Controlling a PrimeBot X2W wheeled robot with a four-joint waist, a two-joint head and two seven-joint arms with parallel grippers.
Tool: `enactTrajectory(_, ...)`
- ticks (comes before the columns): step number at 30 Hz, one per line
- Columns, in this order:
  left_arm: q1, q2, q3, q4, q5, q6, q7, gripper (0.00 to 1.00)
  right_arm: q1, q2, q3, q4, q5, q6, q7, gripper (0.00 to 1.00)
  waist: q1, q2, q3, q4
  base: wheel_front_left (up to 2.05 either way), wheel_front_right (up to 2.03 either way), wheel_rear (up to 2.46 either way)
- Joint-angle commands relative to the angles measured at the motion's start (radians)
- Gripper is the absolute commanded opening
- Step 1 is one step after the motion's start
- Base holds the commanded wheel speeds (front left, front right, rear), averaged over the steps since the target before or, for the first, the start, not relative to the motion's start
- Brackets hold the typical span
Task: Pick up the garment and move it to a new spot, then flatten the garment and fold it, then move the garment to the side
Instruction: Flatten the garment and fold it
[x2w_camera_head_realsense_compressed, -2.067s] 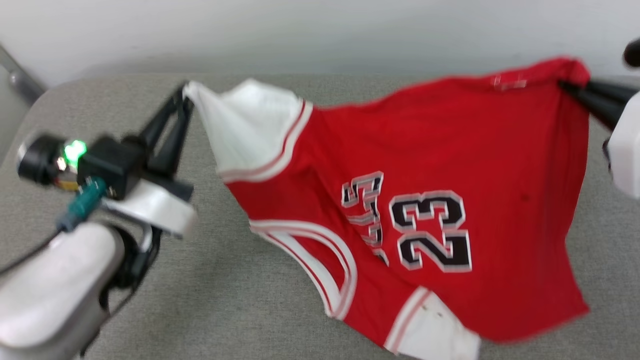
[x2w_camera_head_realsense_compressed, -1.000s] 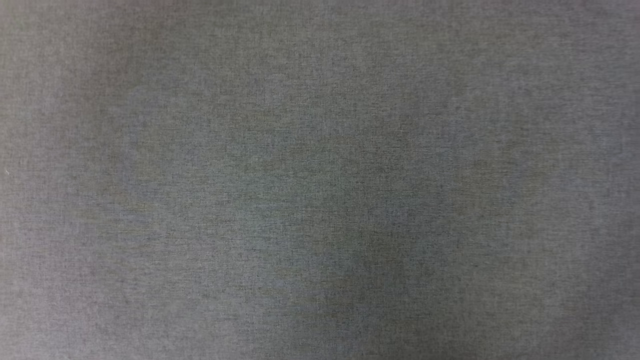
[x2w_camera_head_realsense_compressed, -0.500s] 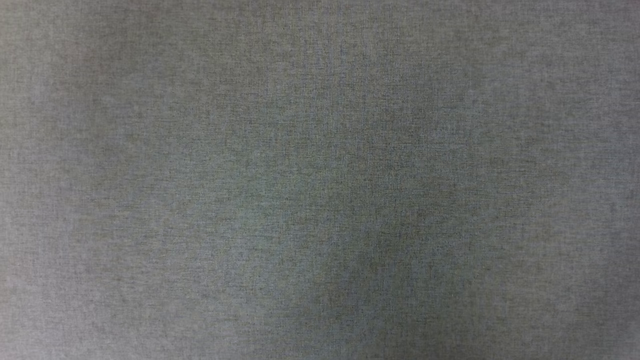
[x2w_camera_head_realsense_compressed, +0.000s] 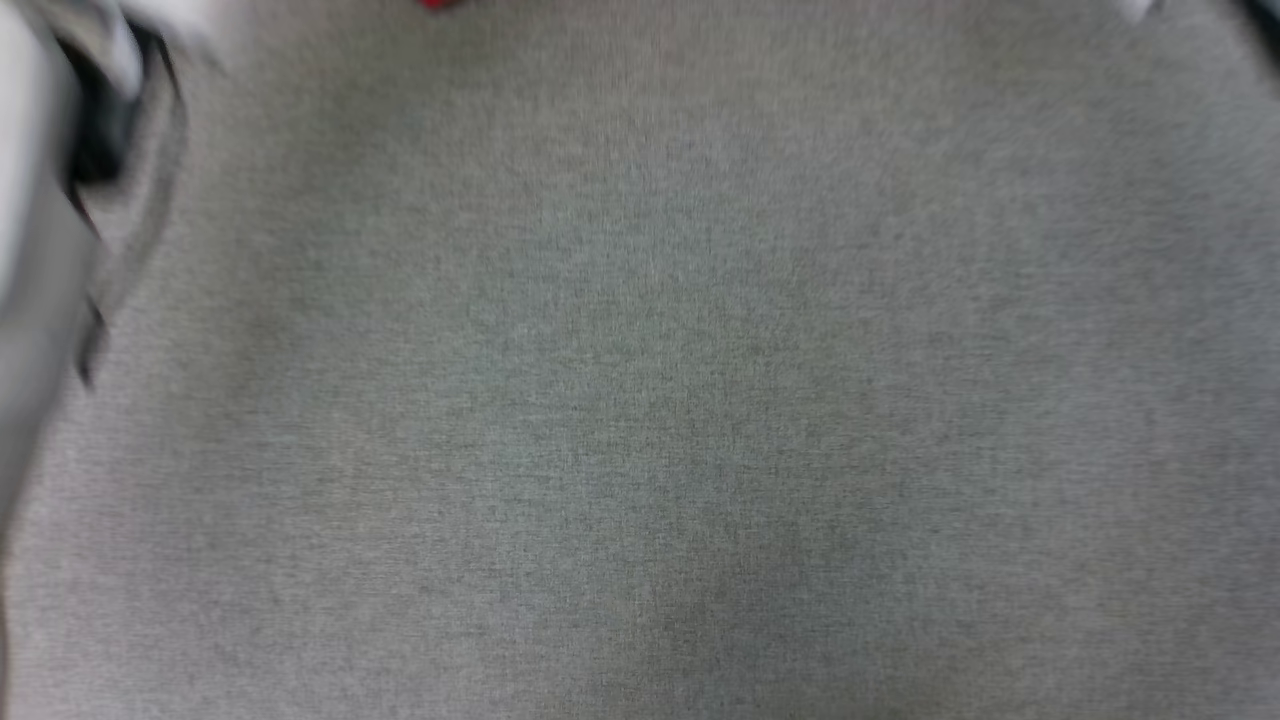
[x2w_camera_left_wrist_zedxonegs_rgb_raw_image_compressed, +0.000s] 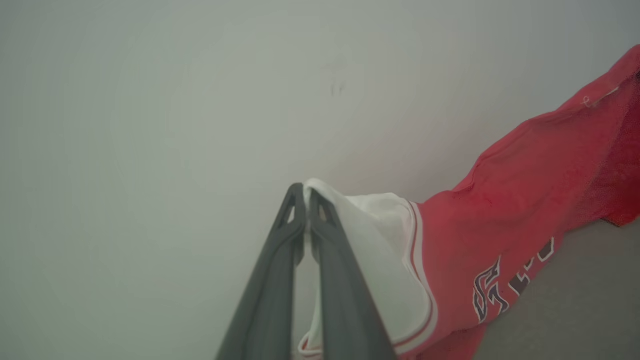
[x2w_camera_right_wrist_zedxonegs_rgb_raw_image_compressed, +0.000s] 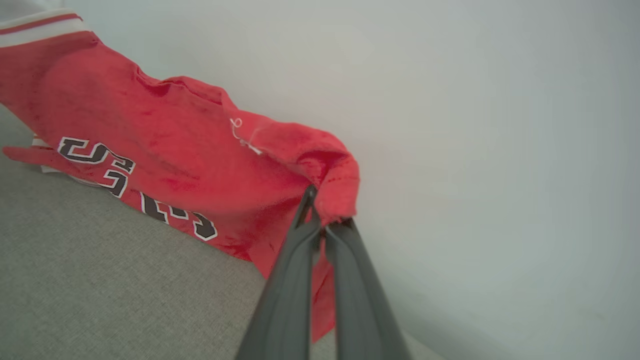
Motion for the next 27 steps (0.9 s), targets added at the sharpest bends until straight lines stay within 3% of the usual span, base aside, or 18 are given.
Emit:
enactTrajectory(1,0.081,0.007,0.01,-0.038,-0.011,0.01,-0.005,0.0,0.066,-0.016,0.019,-0.021,0.02,-0.001,-0.011,0.0,0.0,0.0,-0.048,-0.003,0.0,0.0,0.0)
enactTrajectory(13,0.689,0.066,0.007,-0.252,-0.093,0.09,-0.005,0.0,0.536,-0.179,0.086,-0.231,0.143,-0.001,0.005,0.0,0.0,0.0,-0.222,-0.002,0.0,0.0,0.0)
enactTrajectory(27,1.163,0.125,-0.088,-0.401,-0.193,0.159,0.062,0.0,1.047,-0.34,-0.004,-0.479,0.222,-0.001,0.141,0.0,0.0,0.0,-0.411,-0.005,0.0,0.0,0.0)
